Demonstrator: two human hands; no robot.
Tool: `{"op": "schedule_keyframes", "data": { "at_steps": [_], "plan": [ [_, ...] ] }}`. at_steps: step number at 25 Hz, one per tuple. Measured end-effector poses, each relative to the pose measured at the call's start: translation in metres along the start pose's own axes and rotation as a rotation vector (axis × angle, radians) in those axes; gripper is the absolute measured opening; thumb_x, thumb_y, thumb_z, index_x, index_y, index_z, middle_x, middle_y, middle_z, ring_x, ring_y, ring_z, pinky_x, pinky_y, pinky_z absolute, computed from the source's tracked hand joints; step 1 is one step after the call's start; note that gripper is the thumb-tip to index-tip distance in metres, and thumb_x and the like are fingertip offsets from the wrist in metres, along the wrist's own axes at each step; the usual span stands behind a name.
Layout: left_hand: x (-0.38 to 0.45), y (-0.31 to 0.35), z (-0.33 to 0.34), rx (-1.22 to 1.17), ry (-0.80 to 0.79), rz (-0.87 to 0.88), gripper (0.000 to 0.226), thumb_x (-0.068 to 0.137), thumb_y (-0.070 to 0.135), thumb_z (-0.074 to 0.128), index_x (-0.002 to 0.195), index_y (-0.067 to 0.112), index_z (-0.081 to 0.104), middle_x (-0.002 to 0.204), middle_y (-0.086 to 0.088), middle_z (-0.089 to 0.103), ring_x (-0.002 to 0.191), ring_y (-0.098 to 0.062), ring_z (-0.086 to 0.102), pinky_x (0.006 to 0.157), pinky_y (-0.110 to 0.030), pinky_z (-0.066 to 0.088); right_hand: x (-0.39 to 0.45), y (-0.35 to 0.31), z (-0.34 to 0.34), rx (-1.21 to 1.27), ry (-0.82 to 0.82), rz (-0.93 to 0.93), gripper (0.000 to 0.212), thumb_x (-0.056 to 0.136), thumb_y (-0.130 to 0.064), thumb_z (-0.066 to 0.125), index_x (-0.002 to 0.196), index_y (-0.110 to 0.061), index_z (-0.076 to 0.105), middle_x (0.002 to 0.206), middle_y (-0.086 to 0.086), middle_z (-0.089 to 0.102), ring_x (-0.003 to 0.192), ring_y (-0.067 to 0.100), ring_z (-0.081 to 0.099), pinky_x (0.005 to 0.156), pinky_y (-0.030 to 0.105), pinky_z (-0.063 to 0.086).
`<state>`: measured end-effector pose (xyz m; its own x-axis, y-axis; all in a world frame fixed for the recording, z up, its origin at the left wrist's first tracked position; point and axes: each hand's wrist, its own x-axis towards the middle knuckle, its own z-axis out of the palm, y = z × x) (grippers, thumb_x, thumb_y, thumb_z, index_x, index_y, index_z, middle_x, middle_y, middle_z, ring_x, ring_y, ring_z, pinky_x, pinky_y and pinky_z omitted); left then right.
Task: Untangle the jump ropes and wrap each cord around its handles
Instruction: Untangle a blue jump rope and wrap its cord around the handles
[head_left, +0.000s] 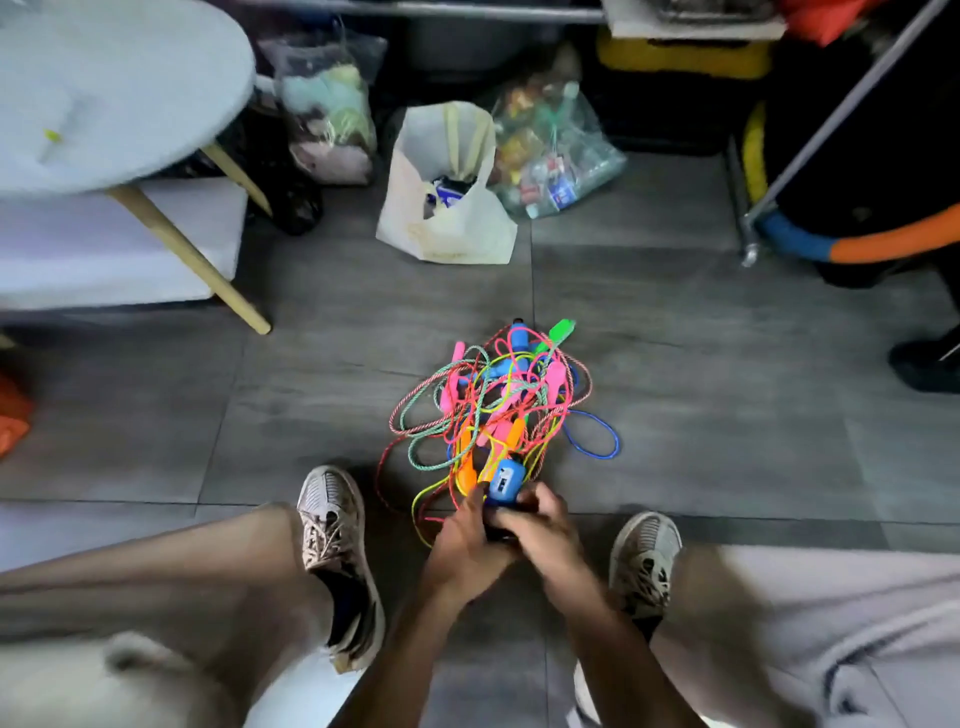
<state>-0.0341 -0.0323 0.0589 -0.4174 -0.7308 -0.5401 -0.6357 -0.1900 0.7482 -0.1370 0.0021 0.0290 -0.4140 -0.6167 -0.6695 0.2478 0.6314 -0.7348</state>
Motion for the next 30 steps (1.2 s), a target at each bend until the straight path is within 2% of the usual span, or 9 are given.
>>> {"op": "schedule_keyframes", "data": {
  "at_steps": [3,7,9,12,14,17,23,27,30],
  "plan": [
    [-0.029,0.059,-0.032,0.002,0.158,0.226,0.035,0.071,-0.002,0.058,0.096,0.023,0.060,0.077,0.015,0.059,0.083,-0.013,0.061,0.062,-0.005,0.038,-0.058,-0.066,-0.014,0.140,-0.042,-0.281,0.032,0.067,0.001,0.079,0.086,-0.013,0.057,0.083,0.004,0.069,0.078,0.017,0.064,0.070,0.025,0.051],
    [-0.079,0.142,-0.089,0.208,0.268,0.470,0.021,0.071,0.017,0.076,0.068,0.021,0.056,0.055,0.007,0.046,0.055,-0.018,0.049,0.051,-0.019,0.032,-0.116,-0.145,-0.052,0.065,0.014,-0.625,0.041,0.072,0.002,0.067,0.104,-0.020,0.054,0.091,0.007,0.066,0.071,0.009,0.064,0.063,0.026,0.053],
    [-0.109,0.176,-0.116,0.142,0.185,0.623,0.021,0.075,0.019,0.080,0.068,0.017,0.060,0.053,0.007,0.047,0.048,-0.009,0.041,0.051,-0.021,0.034,-0.132,-0.172,-0.069,-0.095,-0.118,-0.750,0.055,0.073,0.007,0.058,0.110,-0.033,0.051,0.082,-0.008,0.065,0.062,0.004,0.058,0.058,0.024,0.050],
    [-0.139,0.209,-0.145,-0.211,-0.019,0.774,0.013,0.079,0.006,0.075,0.075,0.014,0.065,0.055,0.004,0.052,0.044,-0.008,0.043,0.045,-0.019,0.038,-0.137,-0.186,-0.071,-0.441,-0.525,-0.643,0.036,0.082,-0.008,0.063,0.113,-0.027,0.061,0.085,-0.016,0.067,0.061,-0.005,0.054,0.058,0.015,0.045],
    [-0.139,0.218,-0.155,-0.417,-0.028,0.741,0.010,0.077,0.007,0.069,0.078,0.016,0.067,0.057,-0.008,0.047,0.042,-0.016,0.041,0.043,-0.021,0.037,-0.136,-0.185,-0.065,-0.566,-0.583,-0.552,0.010,0.091,-0.014,0.061,0.099,-0.020,0.065,0.089,0.000,0.070,0.061,0.000,0.056,0.058,0.020,0.046],
    [-0.120,0.213,-0.157,-0.522,0.035,0.592,0.016,0.070,0.005,0.066,0.082,0.015,0.068,0.063,-0.003,0.056,0.051,-0.015,0.051,0.048,-0.023,0.041,-0.140,-0.198,-0.056,-0.676,-0.631,-0.508,0.028,0.103,-0.021,0.045,0.087,-0.011,0.065,0.072,0.006,0.069,0.057,0.012,0.057,0.058,0.031,0.047],
    [-0.080,0.202,-0.131,-0.790,-0.207,0.294,0.040,0.071,0.009,0.075,0.108,-0.004,0.065,0.096,-0.013,0.069,0.086,-0.025,0.066,0.078,-0.030,0.053,-0.144,-0.280,-0.081,0.059,-0.566,-0.475,0.034,0.093,-0.035,0.051,0.069,-0.012,0.057,0.039,-0.001,0.036,0.032,0.011,0.031,0.037,0.018,0.031],
    [-0.059,0.211,-0.139,-0.471,-0.297,0.290,0.018,0.077,0.009,0.074,0.089,0.001,0.064,0.068,-0.014,0.066,0.055,-0.019,0.061,0.055,-0.024,0.049,-0.104,-0.318,-0.133,0.547,-0.338,-0.378,0.031,0.089,-0.033,0.057,0.062,-0.020,0.049,0.039,-0.008,0.020,0.039,0.007,0.010,0.032,0.015,0.021],
    [-0.055,0.213,-0.137,-0.310,-0.307,0.252,0.013,0.079,0.011,0.075,0.074,0.007,0.064,0.062,-0.016,0.064,0.049,-0.023,0.054,0.052,-0.026,0.042,-0.089,-0.330,-0.174,0.832,-0.240,-0.341,0.035,0.092,-0.037,0.054,0.062,-0.020,0.049,0.040,-0.010,0.024,0.039,0.007,0.010,0.032,0.017,0.020]
  ]
}}
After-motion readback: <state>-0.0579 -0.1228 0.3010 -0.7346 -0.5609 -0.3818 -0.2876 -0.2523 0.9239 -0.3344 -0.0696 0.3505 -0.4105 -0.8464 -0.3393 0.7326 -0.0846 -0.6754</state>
